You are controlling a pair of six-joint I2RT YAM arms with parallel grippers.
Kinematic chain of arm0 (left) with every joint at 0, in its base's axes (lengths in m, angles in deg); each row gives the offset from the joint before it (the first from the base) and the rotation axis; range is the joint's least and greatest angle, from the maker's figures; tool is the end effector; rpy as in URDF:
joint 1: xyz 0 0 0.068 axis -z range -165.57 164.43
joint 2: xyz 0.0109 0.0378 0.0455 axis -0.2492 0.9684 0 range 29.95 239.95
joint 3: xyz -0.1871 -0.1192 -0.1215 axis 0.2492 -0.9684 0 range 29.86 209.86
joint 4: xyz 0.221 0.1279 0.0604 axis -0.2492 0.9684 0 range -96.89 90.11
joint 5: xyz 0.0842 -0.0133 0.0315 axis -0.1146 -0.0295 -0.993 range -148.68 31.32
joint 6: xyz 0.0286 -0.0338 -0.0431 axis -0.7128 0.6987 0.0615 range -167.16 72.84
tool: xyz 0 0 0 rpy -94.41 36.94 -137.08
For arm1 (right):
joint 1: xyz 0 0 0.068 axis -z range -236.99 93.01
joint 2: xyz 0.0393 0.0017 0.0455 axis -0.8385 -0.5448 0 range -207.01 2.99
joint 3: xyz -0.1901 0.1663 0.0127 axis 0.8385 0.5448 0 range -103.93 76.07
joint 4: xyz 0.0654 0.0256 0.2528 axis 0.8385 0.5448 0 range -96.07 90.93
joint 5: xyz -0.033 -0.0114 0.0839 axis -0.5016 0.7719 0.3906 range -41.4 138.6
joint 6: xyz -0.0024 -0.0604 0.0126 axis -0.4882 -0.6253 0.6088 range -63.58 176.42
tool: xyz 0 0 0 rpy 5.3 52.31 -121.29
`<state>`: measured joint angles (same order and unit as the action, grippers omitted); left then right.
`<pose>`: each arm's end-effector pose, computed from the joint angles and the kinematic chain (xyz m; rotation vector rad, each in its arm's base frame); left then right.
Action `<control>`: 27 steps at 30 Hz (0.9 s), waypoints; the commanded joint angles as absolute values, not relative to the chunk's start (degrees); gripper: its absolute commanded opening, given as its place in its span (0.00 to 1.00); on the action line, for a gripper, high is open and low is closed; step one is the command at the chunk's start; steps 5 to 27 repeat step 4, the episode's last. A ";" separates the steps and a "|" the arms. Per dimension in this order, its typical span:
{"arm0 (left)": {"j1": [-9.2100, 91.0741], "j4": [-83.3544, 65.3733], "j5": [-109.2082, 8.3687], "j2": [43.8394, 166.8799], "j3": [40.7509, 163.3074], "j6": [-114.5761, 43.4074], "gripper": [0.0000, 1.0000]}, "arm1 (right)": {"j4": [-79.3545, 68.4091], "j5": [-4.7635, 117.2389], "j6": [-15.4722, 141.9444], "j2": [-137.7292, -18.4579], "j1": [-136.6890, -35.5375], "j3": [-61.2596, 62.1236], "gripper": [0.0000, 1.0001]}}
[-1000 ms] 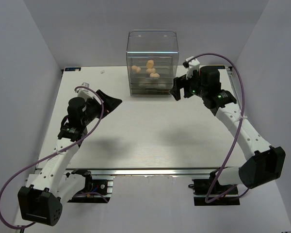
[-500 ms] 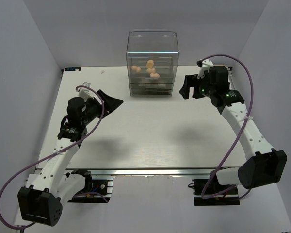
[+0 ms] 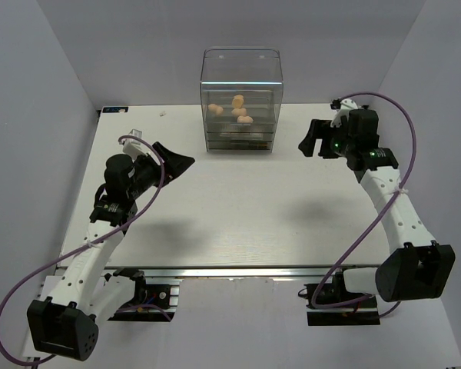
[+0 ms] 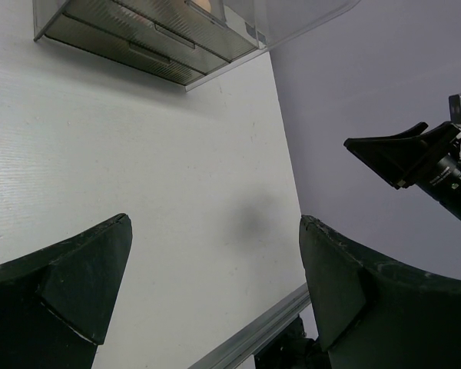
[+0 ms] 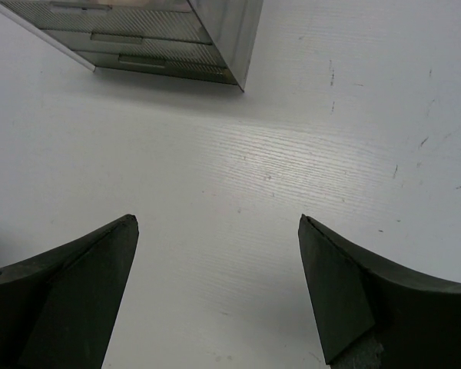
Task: Organize the makeup
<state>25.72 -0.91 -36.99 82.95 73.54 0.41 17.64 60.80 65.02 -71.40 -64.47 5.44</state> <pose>0.2311 -0.0637 0.2964 -0.3336 1.9262 -1.0482 0.3060 0.0502 0.3365 -0.1134 2.0583 0.3926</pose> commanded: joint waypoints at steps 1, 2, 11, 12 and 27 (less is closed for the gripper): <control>25.33 -1.35 -36.18 82.60 75.65 -0.41 0.98 | 15.55 61.43 64.87 -69.52 -63.67 6.63 0.89; 25.33 -1.44 -36.01 82.69 75.56 -0.49 0.98 | 15.55 61.08 64.42 -69.52 -63.49 6.72 0.89; 25.24 -1.61 -36.00 82.95 75.56 -0.49 0.98 | 15.38 59.32 63.37 -69.17 -63.32 6.98 0.90; 25.24 -1.61 -36.00 82.95 75.56 -0.49 0.98 | 15.38 59.32 63.37 -69.17 -63.32 6.98 0.90; 25.24 -1.61 -36.00 82.95 75.56 -0.49 0.98 | 15.38 59.32 63.37 -69.17 -63.32 6.98 0.90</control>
